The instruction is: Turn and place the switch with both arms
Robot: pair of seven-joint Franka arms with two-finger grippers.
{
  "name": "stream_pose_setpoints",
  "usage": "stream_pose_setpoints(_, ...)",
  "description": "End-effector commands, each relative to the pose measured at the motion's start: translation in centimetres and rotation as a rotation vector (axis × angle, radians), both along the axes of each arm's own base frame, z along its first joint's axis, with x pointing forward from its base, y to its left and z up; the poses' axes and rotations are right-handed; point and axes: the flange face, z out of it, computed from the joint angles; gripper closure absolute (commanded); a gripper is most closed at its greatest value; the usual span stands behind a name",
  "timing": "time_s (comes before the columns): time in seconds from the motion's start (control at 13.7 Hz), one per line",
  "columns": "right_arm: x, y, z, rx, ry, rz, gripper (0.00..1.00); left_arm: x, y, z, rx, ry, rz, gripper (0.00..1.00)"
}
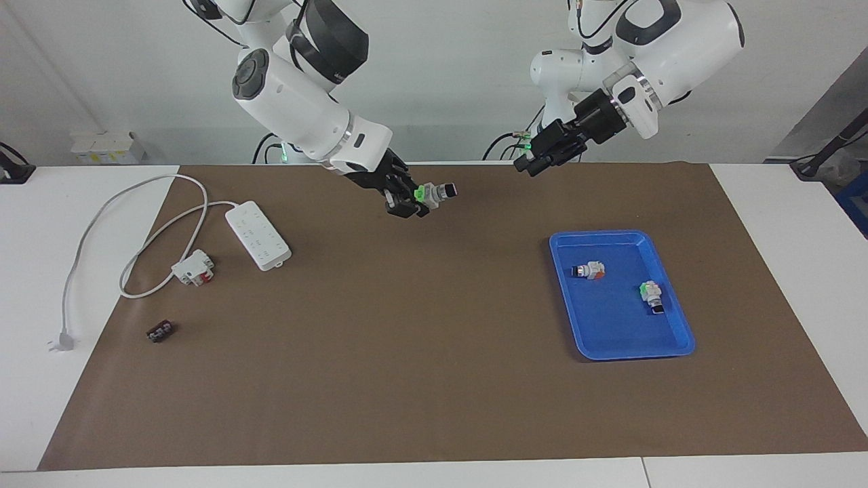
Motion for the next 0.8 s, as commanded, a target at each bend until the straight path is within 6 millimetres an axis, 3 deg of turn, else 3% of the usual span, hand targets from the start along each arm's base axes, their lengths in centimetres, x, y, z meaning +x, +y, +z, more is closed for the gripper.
stream_pose_setpoints(0.0,-1.5,0.4,-0.6,-0.001,-0.034,-0.025,1.00,-0.6,-2.8,-0.3,-0.038,0.072,0.103,0.53)
stream_pose_setpoints(0.44,-1.9,1.0,-0.7,0.000,-0.029,-0.020,1.00,-0.6,-6.1,-1.5,-0.069,0.098,0.153,0.62)
stream_pose_setpoints(0.73,-2.0,1.0,-0.6,-0.003,-0.032,-0.017,1.00,0.1,-6.8,-2.6,-0.064,0.092,0.175,0.63)
